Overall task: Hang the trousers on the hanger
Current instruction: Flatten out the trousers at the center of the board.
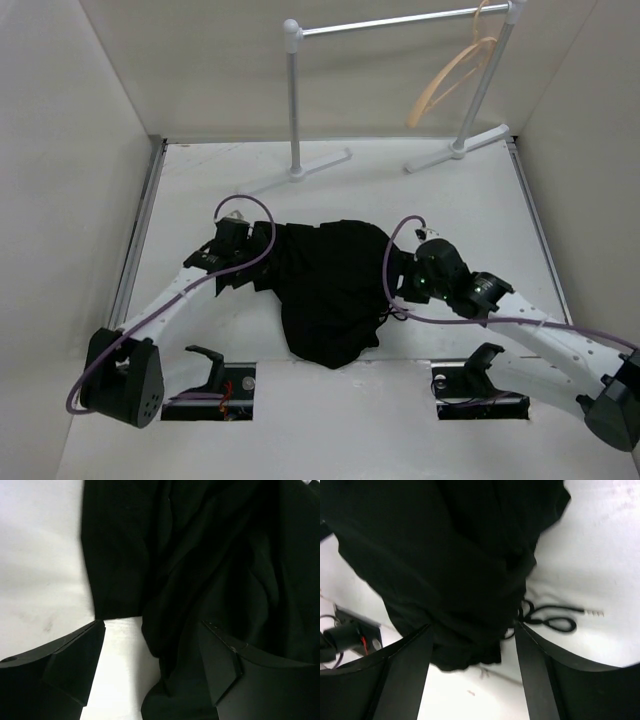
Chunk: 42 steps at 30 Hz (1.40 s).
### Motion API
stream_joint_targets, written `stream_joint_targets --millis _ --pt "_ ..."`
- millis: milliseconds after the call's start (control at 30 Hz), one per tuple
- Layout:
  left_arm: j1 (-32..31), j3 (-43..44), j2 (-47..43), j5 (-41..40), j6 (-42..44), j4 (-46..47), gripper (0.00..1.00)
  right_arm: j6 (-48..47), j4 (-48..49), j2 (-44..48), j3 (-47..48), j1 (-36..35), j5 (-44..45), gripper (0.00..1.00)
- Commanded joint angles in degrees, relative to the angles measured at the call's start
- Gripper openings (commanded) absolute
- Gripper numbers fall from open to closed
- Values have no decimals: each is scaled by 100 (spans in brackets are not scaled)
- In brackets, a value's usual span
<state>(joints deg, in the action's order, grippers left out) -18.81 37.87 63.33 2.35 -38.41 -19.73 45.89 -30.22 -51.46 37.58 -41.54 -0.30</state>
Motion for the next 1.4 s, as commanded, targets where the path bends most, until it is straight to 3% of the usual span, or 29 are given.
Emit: stream_joint_targets --millis 0,33,100,167,233,333,533,700,867,967,1100,1233,1367 --pt "31 -104 432 38 -114 951 73 -158 1411 -354 -154 255 -57 70" --pt "57 -104 696 29 -105 1127 71 -229 1570 -538 -172 387 -145 66" --pt "101 -87 1170 3 -114 1461 61 -326 1808 -759 -172 546 -164 47" --pt "110 -17 1584 -59 -175 1734 40 -370 1827 -804 -6 581 -120 24" --pt "110 106 1718 -260 -297 1771 18 -370 1687 -647 222 547 37 14" --pt "101 264 1429 -445 -369 1762 9 -414 1170 -383 652 520 336 9" --pt "267 1168 208 -1052 -369 718 5 -537 -456 110 2145 388 890 8" --pt "759 2828 -575 -1351 -290 -144 5 -879 -2082 -3 4472 195 1399 8" --pt "1707 4209 -822 -1316 -237 -523 5 -1056 -3331 -653 7197 -507 2059 8" --pt "2244 4790 -805 -1115 -176 -664 5 -994 -3622 -1005 7939 -903 2218 8" --pt "2439 5213 -463 -894 -26 -726 7 -985 -3369 -1077 7152 -861 2218 8" --pt "2115 4977 336 -937 167 -506 12 -1074 -2360 -971 5080 420 1745 6" --pt "1299 4415 874 -1245 212 -410 26 -714 -1129 -1163 3346 1529 1235 4"
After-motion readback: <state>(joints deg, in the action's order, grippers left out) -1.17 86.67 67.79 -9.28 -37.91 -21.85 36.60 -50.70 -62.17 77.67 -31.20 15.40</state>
